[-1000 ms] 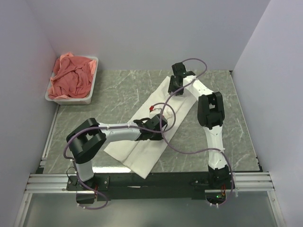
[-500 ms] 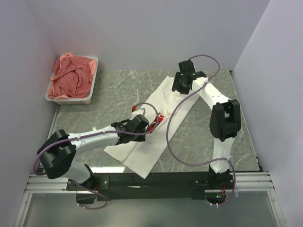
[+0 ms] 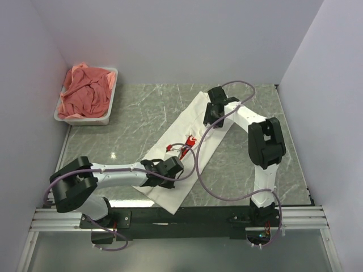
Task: Fold and stack the t-shirts
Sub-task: Fold the tshirt
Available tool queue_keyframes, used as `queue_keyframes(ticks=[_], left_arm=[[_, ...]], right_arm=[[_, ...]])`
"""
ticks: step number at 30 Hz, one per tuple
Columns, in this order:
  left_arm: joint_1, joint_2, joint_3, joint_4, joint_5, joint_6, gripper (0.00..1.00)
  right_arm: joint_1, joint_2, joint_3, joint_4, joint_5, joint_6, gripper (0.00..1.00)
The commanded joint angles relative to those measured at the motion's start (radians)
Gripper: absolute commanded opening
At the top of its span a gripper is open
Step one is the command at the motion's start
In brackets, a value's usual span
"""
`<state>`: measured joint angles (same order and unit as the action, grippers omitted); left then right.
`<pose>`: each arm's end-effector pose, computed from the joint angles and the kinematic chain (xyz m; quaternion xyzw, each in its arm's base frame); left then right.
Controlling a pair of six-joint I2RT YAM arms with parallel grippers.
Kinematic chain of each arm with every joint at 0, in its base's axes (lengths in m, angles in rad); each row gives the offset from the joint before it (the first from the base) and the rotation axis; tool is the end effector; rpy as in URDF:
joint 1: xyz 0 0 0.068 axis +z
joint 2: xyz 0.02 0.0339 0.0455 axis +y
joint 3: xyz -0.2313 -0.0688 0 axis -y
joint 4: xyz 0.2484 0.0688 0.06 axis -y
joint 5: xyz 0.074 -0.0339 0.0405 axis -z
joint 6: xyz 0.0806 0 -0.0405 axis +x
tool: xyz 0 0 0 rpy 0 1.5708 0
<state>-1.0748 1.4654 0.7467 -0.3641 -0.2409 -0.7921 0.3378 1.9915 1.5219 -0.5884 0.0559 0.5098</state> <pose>0.1566 -0.2490 0.0906 0.1070 0.9578 -0.1234 0.2364 0.4156 0.1412 0.1311 0.0901 0.9628 0.0796 0.2422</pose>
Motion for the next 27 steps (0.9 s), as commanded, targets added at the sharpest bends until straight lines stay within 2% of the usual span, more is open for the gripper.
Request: queue_keyframes(ticks=[1, 11, 15, 22, 27], left_arm=[[-0.048, 0.056, 0.013, 0.027, -0.018, -0.044, 0.13], [-0.139, 0.222, 0.134, 0.096, 0.023, -0.099, 0.11], [-0.142, 0.280, 0.190, 0.139, 0.069, -0.104, 0.11], [-0.142, 0.378, 0.350, 0.166, 0.118, -0.091, 0.11], [-0.140, 0.392, 0.431, 0.146, 0.127, -0.076, 0.14]], right_arm=[[-0.008, 0.062, 0.064, 0.001, 0.035, -0.028, 0.53], [-0.063, 0.213, 0.256, -0.088, 0.042, -0.094, 0.53], [-0.089, 0.283, 0.355, -0.111, 0.041, -0.131, 0.53], [-0.112, 0.453, 0.631, -0.206, -0.004, -0.162, 0.54], [-0.125, 0.510, 0.713, -0.232, -0.042, -0.168, 0.52]])
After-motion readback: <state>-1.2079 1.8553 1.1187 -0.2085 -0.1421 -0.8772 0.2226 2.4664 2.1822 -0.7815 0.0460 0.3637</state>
